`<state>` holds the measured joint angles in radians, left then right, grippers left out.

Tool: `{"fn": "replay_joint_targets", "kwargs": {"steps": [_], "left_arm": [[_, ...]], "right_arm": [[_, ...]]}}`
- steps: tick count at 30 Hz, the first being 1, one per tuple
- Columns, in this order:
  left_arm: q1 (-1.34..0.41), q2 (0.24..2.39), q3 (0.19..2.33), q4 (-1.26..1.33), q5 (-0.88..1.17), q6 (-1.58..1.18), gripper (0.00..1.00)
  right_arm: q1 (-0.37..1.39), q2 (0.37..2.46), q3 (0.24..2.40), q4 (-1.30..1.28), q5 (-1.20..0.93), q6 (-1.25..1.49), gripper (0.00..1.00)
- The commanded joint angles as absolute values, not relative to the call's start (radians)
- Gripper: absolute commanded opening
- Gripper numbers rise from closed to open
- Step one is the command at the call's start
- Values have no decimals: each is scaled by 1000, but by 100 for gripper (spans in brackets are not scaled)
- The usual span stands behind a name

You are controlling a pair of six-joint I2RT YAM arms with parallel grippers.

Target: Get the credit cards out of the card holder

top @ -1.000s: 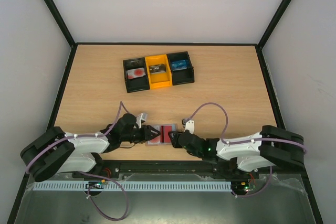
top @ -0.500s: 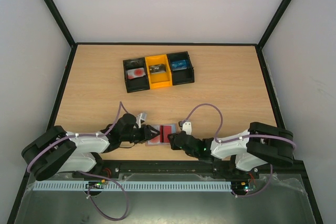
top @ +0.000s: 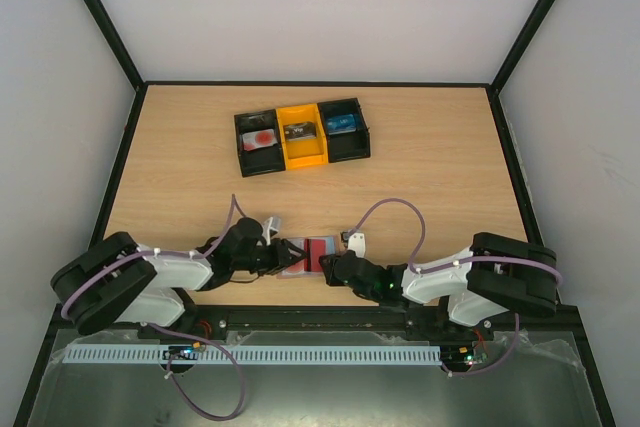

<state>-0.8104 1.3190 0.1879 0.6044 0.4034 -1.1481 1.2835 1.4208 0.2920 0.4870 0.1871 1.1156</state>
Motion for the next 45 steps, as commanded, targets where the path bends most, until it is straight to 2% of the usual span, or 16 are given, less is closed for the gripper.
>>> {"fn": "replay_joint_targets", "kwargs": {"steps": [1,14,24,29,45], "left_arm": [[-824,1349,173,677,382,-1178,35],[-864,1448,206,780,397,-1211,30],[-865,1441,200,787,389,-1211,14],[-864,1444,199,798,394,-1212,3],[-847,1327,168,676,354,-1174,3]], "right_arm": [[1289,1430,264,442,174,1126,21],[1290,1407,258,435,187,1119,21],[1290,1405,255,433,189,1115,20],[1290,1403,257,424,192,1112,20],[1290,1384,251,409,204,1114,21]]}}
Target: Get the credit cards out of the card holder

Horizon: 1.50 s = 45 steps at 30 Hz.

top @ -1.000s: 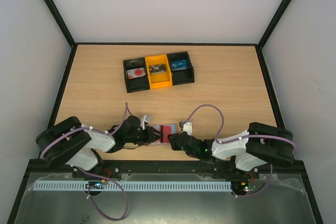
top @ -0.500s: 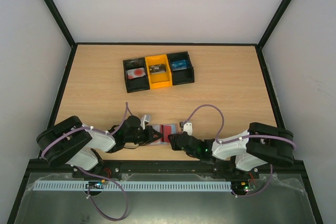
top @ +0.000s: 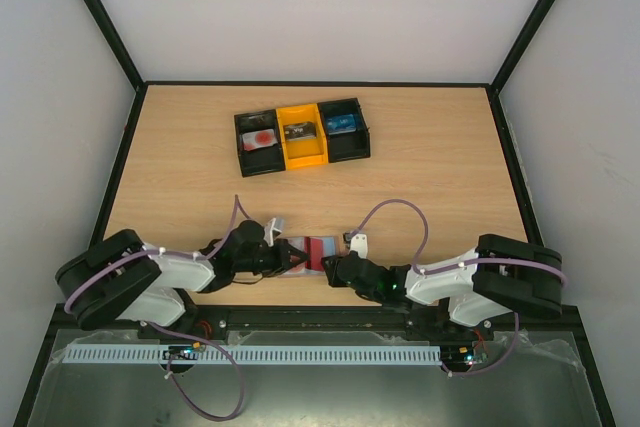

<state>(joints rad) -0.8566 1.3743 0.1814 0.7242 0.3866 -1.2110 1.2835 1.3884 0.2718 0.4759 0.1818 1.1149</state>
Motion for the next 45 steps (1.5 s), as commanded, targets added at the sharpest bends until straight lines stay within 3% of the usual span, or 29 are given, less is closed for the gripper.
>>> {"fn": "replay_joint_targets", "kwargs": {"steps": [1,18,26,35,45], "left_arm": [[-846,1312,169,652,347,-1166,3],[-818,1011,184,312,220,-1107,3],[-813,885,241,197,224,-1091,3],[-810,787,277,165,288,-1146,3],[-810,775,289,262,412,-1248,3]], "right_arm": [[1290,1383,251,405,206,1113,21],[1290,1143,317,228,289,925,22],[1306,994,281,338,325,547,25],[1372,986,307,410,289,172,31],[1403,984,280,512,302,-55,36]]}}
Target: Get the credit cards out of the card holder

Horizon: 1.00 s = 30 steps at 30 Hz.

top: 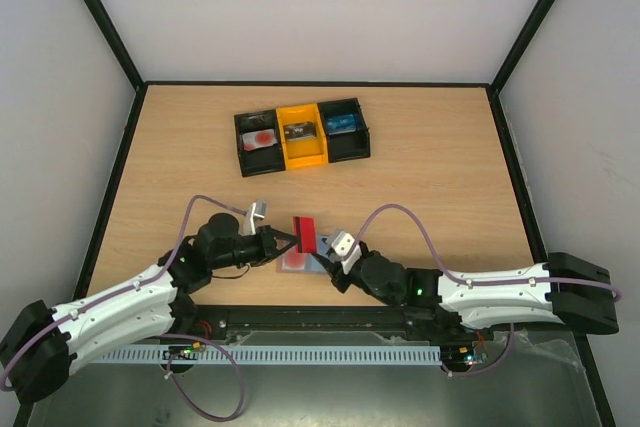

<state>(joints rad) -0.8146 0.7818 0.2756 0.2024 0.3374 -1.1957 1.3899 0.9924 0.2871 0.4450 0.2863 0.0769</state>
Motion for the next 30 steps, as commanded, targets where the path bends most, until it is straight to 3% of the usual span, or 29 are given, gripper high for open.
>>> {"fn": "replay_joint_targets", "kwargs": {"steps": [1,7,13,18,30], "left_arm": [[-809,774,289,271,416,-1254,3],[-809,770,293,273,409,-1271,3],[-810,770,292,270,405,-1300,3],[-808,769,281,278,412,-1336,3],[-809,762,265,279,418,-1391,3]], "right_arm": [[1406,989,279,512,302,-76,37],[1445,1037,294,461,398,-187,45],[1451,1073,304,484,450,-220,44],[1459,1116,312,516,522,-230,36],[1531,1179,329,608,662,-321,39]]}}
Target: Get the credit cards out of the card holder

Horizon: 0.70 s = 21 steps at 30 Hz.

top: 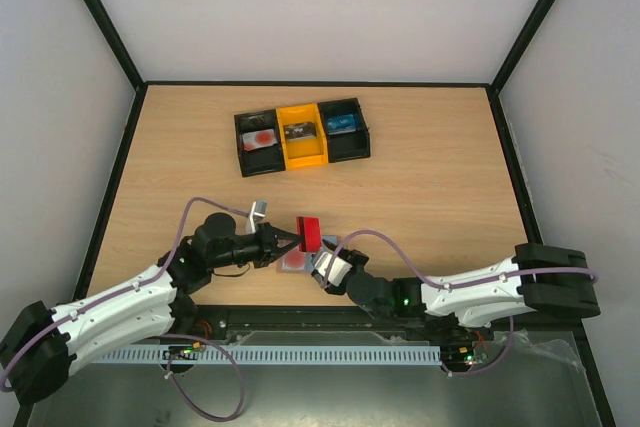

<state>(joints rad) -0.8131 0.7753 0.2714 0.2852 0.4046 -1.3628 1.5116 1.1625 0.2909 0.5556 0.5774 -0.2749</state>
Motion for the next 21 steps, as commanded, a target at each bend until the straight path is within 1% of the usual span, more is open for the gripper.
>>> {"fn": "replay_joint_targets", "kwargs": {"steps": [1,4,7,13,18,21], "left_arm": [[-810,762,265,273,415,-1399,3],[-810,764,260,259,408,-1430,3],[-810,767,257,259,415,-1438,3],[-809,766,257,265,429,-1452,3],[-810,762,245,293,441,-1472,3],[-809,756,244,300,441,-1467,11]], "right_arm": [[1533,1183,332,608,669,-325,39],[1541,1194,343,609,688,-343,39],[1548,1207,352,612,697,-360,35],[1569,1246,366,617,715,-399,22],[1587,1274,367,632,755,-421,3],[1594,1274,364,639,776,-418,2]]}}
